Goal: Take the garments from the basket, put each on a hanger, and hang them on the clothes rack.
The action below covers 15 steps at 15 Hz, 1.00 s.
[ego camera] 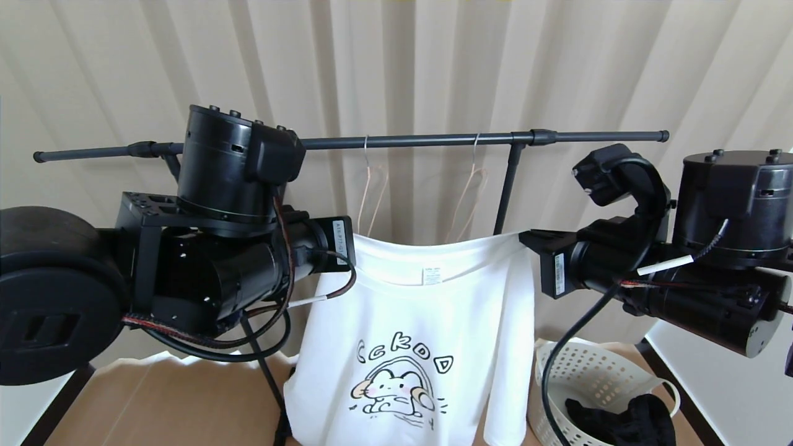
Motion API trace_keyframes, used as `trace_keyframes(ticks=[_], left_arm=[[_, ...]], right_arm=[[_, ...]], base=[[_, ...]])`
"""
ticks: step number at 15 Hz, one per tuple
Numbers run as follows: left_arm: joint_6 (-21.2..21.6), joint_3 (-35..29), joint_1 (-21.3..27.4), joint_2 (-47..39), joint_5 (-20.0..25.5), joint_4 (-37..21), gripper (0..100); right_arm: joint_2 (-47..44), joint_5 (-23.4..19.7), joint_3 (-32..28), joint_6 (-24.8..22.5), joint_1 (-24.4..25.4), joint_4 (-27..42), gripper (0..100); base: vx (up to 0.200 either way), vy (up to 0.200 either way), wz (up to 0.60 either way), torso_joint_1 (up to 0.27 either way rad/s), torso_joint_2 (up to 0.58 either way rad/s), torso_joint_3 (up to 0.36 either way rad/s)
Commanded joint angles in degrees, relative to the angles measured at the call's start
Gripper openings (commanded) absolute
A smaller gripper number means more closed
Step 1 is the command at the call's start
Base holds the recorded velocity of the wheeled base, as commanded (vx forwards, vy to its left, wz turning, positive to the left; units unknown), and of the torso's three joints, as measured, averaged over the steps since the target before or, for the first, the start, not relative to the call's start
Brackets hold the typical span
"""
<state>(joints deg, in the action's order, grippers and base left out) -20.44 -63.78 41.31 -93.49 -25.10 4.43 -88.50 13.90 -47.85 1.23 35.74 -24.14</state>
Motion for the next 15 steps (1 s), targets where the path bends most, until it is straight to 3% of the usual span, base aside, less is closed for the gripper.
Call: trace_keyframes(ticks=[1,5,7,10,15], left_arm=[[0.0,0.0,0.0,0.9,0.0,0.1,0],[1.6,-1.3,0.0,0.4,0.1,0.3,0],[3.1,-6.9,-0.1,-3.2,0.2,0.2,0],[5.1,-16.9,-0.1,-9.9,0.5,0.0,0],[6.6,-29.6,0.3,-17.9,0.7,0.0,0]], right_arm=[[-0.2,0.0,-0.2,0.1,0.0,0.0,0],[0.5,0.2,0.5,0.0,0.1,0.8,0],[3.2,0.1,0.7,-0.3,0.8,5.9,0],[7.5,-0.5,0.6,-1.8,4.8,13.2,0],[7.4,-1.9,1.8,-1.1,15.0,13.2,0]], base=[[0.0,0.0,0.0,0.0,0.0,0.0],[0.0,0.0,0.0,0.0,0.0,0.0],[0.0,0.0,0.0,0.0,0.0,0.0],[0.0,0.0,0.0,0.0,0.0,0.0],[0.0,0.0,0.0,0.0,0.0,0.0]])
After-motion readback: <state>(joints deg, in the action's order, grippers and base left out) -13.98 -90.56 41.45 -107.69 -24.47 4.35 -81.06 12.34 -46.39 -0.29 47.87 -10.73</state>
